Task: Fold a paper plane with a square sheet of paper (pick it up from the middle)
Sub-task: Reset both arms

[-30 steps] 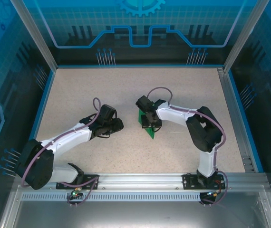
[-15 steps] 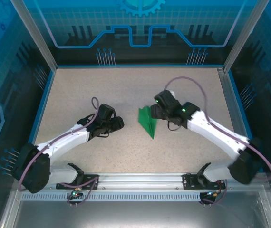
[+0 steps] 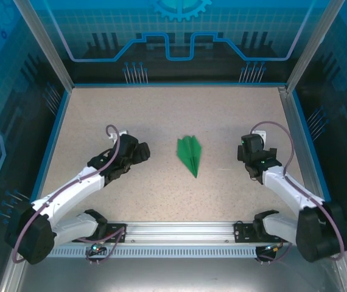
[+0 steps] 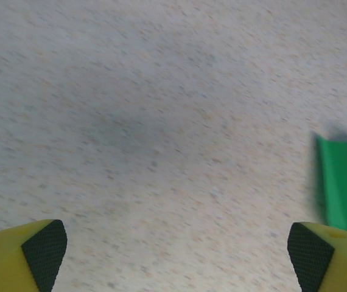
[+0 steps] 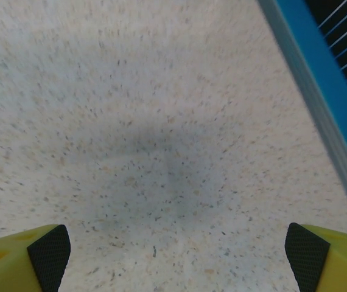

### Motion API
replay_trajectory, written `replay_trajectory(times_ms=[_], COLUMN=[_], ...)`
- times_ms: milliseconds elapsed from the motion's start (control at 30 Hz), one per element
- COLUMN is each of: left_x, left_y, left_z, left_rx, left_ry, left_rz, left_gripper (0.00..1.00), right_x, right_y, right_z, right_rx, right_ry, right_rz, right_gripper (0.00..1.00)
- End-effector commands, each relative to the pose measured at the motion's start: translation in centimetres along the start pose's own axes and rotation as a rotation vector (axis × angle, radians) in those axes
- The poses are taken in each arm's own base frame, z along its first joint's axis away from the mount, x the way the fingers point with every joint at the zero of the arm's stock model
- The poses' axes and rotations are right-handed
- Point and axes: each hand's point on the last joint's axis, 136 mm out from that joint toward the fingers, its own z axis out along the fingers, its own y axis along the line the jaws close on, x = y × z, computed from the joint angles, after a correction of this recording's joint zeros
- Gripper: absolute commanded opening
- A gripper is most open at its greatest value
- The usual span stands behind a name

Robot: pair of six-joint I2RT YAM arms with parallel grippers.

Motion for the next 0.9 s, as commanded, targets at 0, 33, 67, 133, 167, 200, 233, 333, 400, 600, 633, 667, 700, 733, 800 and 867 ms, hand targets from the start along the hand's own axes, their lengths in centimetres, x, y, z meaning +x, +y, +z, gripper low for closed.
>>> replay_trajectory(times_ms=[0, 33, 67, 133, 167, 200, 233, 333, 400, 600, 633, 667, 700, 733, 800, 867], left_x=[-1.9, -2.4, -3.0, -4.1, -4.6, -4.9, -5.4, -6.3, -6.8, -8.6, -8.9, -9.2, -9.2, -9.2, -8.9, -8.6], left_y=[3.8, 4.1, 4.6, 5.8, 6.4, 6.8, 7.4, 9.1, 9.4, 9.6, 9.6, 9.4, 9.1, 8.7, 8.0, 7.4], left_z=[0.1, 0.3, 0.5, 0.5, 0.6, 0.8, 1.0, 1.7, 2.0, 3.3, 3.8, 4.2, 4.8, 5.4, 6.8, 8.1], left_rx=[-0.139, -0.135, -0.141, -0.174, -0.189, -0.194, -0.202, -0.229, -0.23, -0.257, -0.261, -0.254, -0.241, -0.22, -0.195, -0.161], left_ry=[-0.089, -0.094, -0.107, -0.131, -0.147, -0.157, -0.172, -0.233, -0.275, -0.347, -0.366, -0.383, -0.393, -0.408, -0.398, -0.404], left_rz=[0.015, 0.005, -0.002, -0.006, -0.01, -0.016, -0.03, -0.048, -0.023, 0.076, 0.09, 0.101, 0.115, 0.14, 0.215, 0.28], left_gripper=[0.99, 0.98, 0.98, 0.99, 0.98, 0.98, 0.98, 0.99, 0.98, 0.98, 0.98, 0.99, 0.98, 0.99, 0.99, 0.98], right_x=[-3.7, -4.3, -4.7, -5.8, -6.4, -6.9, -7.1, -7.1, -6.1, -6.2, -6.1, -6.2, -6.2, -6.2, -6.2, -6.1], right_y=[2.8, 3.5, 4.3, 5.0, 5.3, 5.6, 6.1, 6.9, 7.2, 6.1, 6.2, 6.1, 6.0, 5.8, 5.6, 5.7], right_z=[1.6, 1.8, 1.9, 2.0, 1.9, 1.8, 1.8, 2.3, 3.0, 4.3, 4.4, 4.3, 4.3, 4.4, 4.4, 4.4], right_rx=[-0.157, -0.188, -0.222, -0.25, -0.272, -0.296, -0.321, -0.363, -0.378, -0.366, -0.365, -0.355, -0.347, -0.32, -0.302, -0.308], right_ry=[-0.196, -0.219, -0.236, -0.286, -0.331, -0.366, -0.381, -0.403, -0.449, -0.4, -0.399, -0.401, -0.404, -0.405, -0.408, -0.404], right_rz=[0.017, 0.008, -0.015, -0.041, -0.043, -0.041, -0.054, -0.088, -0.079, -0.019, -0.021, -0.02, -0.021, -0.014, -0.006, -0.008], right_gripper=[0.95, 0.95, 0.94, 0.95, 0.95, 0.95, 0.95, 0.95, 0.97, 0.99, 0.99, 1.0, 1.0, 1.0, 0.99, 0.99])
